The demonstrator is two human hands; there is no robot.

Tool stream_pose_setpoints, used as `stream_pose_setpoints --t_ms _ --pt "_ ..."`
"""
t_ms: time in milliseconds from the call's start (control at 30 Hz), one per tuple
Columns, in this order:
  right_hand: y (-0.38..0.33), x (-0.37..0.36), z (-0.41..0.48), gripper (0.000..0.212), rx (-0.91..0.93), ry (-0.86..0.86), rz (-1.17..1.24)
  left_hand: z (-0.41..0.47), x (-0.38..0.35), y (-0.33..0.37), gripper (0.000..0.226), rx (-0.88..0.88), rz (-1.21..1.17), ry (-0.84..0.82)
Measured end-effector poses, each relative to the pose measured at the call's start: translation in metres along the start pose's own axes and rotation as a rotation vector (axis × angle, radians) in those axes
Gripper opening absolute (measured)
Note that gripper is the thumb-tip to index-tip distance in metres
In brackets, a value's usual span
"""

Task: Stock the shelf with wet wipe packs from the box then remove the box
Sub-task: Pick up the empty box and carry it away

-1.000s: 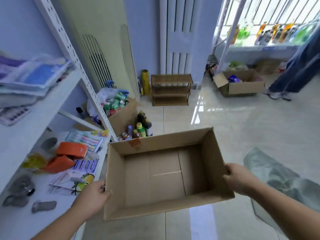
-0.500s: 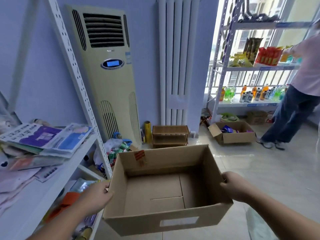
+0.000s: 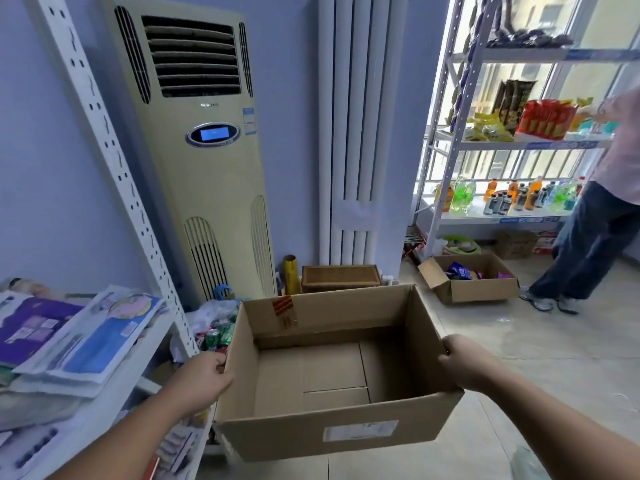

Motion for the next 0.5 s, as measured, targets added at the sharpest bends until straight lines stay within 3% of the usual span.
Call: stream_pose_setpoints --t_ms 500 --pt "0.056 0.031 0.203 0.019 -0.088 -0.003 0.021 0.189 0.003 0.14 0.026 -0.055 0.042 -0.039"
Point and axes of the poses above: each hand's wrist, its own z-axis towards the middle knuckle, its own x-axis out of the back of the hand, y = z × x, the point moved 5 cm from there along z, towards the middle knuckle, and after that the axes turned 9 degrees about x, right-handed, at the moved point
